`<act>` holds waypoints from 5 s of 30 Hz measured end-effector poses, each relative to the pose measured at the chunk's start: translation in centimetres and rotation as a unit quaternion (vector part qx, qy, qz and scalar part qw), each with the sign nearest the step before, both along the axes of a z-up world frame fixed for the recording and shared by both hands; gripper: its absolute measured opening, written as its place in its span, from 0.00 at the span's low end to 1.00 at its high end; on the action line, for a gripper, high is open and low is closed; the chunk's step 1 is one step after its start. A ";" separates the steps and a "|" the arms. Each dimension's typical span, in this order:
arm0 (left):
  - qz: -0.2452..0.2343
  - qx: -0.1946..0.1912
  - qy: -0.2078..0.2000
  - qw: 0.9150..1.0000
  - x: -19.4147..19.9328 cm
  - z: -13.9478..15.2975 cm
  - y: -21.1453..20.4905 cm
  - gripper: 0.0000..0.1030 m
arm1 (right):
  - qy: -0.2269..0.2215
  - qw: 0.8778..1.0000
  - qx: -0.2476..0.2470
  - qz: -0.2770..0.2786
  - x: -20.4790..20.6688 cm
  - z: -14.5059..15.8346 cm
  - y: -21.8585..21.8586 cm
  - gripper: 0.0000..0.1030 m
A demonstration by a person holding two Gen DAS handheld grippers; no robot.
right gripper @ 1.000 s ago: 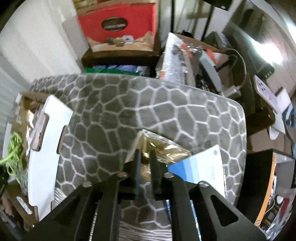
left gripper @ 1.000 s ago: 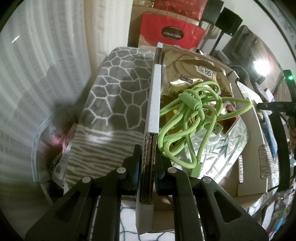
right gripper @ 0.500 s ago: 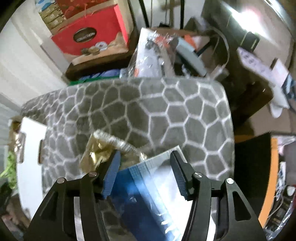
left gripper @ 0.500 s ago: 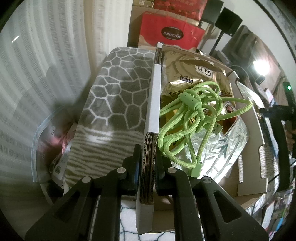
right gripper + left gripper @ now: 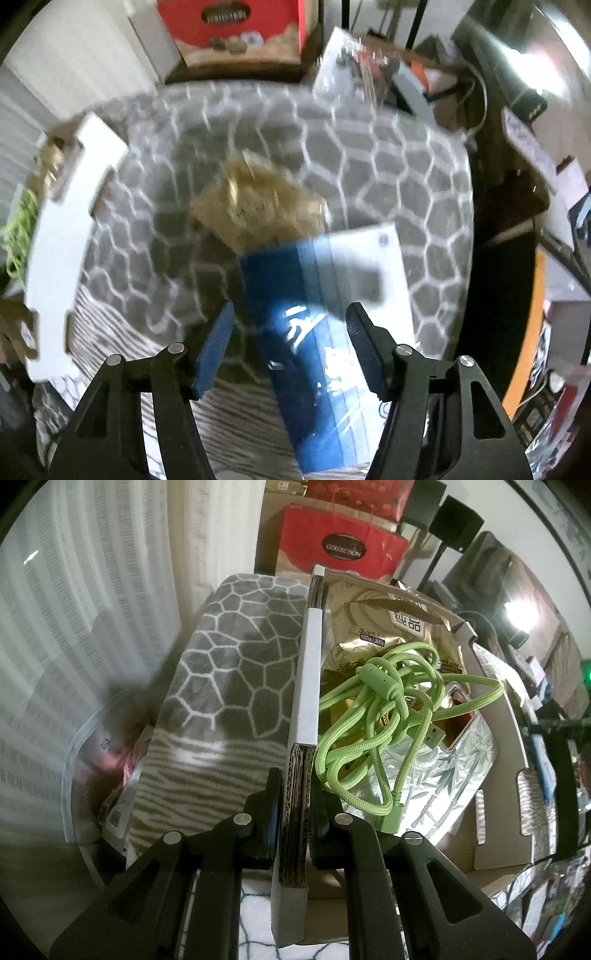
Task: Organize objects
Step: 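Grasp the blue-and-white plastic bag with the right tool and lift it, then carry the blue-and-white bag into the box and release it with the right tool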
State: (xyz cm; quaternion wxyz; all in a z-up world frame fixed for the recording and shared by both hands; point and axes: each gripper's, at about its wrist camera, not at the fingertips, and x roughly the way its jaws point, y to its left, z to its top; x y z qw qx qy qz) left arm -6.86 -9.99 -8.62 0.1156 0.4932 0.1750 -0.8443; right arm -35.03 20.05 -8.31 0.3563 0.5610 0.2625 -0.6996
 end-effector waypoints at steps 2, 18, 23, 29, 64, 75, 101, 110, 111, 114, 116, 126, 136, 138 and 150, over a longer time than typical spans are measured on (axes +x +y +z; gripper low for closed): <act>0.000 0.001 0.000 1.000 0.0 0.0 0.0 0.10 | 0.012 1.000 -0.011 -0.015 -0.2 0.9 -0.3 0.63; 0.000 0.000 0.000 1.000 0.0 -0.1 -0.1 0.10 | 0.010 0.997 -0.028 -0.078 -3.7 -3.0 5.8 0.72; 0.001 -0.002 -0.002 1.000 -0.1 -0.1 0.1 0.10 | 0.011 0.999 -0.024 -0.041 -2.4 -4.3 5.6 0.72; 0.003 -0.004 -0.003 1.000 -0.2 -0.1 0.0 0.10 | 0.026 0.998 -0.031 -0.039 -1.9 -3.8 5.9 0.15; 0.008 -0.005 -0.004 1.000 -0.1 -0.1 0.0 0.10 | -0.094 0.969 -0.230 0.007 7.3 10.2 -6.9 0.08; 0.005 0.002 -0.001 1.000 0.1 -0.1 -0.1 0.10 | -0.054 0.986 -0.150 0.038 10.3 8.2 -19.7 0.08; 0.008 0.005 0.002 1.000 0.2 -0.2 -0.4 0.10 | -0.119 0.970 -0.168 -0.132 7.4 4.3 -14.7 0.31; 0.009 0.004 0.002 1.000 0.2 -0.2 -0.3 0.10 | -0.113 0.973 -0.175 -0.104 8.7 3.9 -11.0 0.44; 0.009 0.004 0.003 1.000 0.3 -0.2 -0.3 0.10 | -0.130 0.970 -0.180 -0.103 9.0 3.4 -10.6 0.44; 0.009 0.004 0.002 1.000 0.1 -0.2 -0.3 0.10 | -0.167 0.962 -0.196 -0.091 10.1 2.9 -9.9 0.44; 0.009 0.003 0.001 1.000 0.2 -0.2 -0.3 0.10 | -0.168 0.962 -0.200 -0.082 10.9 3.1 -9.6 0.28; 0.009 0.004 0.000 1.000 0.1 -0.3 -0.5 0.10 | -0.071 0.975 -0.204 -0.059 13.0 6.3 -8.3 0.03; 0.010 0.004 0.000 1.000 0.2 -0.2 -0.4 0.10 | 0.000 0.983 -0.174 -0.051 14.5 5.8 -7.9 0.03; 0.010 0.005 0.000 1.000 0.1 -0.2 -0.4 0.10 | -0.010 0.984 -0.176 -0.036 15.5 5.4 -9.0 0.03; 0.007 0.005 0.000 1.000 0.2 -0.4 -0.3 0.10 | -0.005 0.986 -0.167 0.020 17.4 4.3 -11.5 0.07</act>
